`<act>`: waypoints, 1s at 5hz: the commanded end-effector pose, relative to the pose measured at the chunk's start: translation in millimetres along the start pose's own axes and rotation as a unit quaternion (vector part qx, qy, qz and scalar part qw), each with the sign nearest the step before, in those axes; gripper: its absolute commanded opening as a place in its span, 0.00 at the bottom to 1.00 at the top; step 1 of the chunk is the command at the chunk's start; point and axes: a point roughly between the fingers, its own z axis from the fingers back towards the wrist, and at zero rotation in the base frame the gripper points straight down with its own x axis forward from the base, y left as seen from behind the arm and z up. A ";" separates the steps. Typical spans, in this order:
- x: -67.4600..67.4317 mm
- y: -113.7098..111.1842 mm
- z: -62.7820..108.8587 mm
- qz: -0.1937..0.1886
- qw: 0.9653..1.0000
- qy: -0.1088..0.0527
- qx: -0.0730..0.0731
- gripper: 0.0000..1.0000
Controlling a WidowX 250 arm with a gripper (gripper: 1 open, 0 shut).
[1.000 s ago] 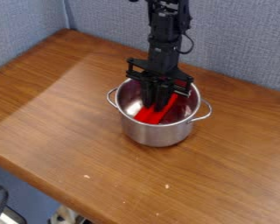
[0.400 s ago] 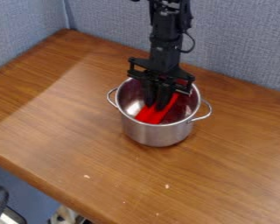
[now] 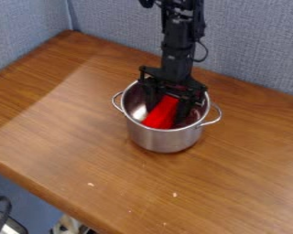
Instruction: Put the red object in the metal pot
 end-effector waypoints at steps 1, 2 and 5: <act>3.7 -2.9 9.7 -0.003 1.000 -0.017 -0.004 0.00; 3.1 -5.1 10.9 -0.006 1.000 -0.015 -0.008 0.00; 1.5 -10.4 13.5 -0.014 1.000 -0.011 -0.022 0.00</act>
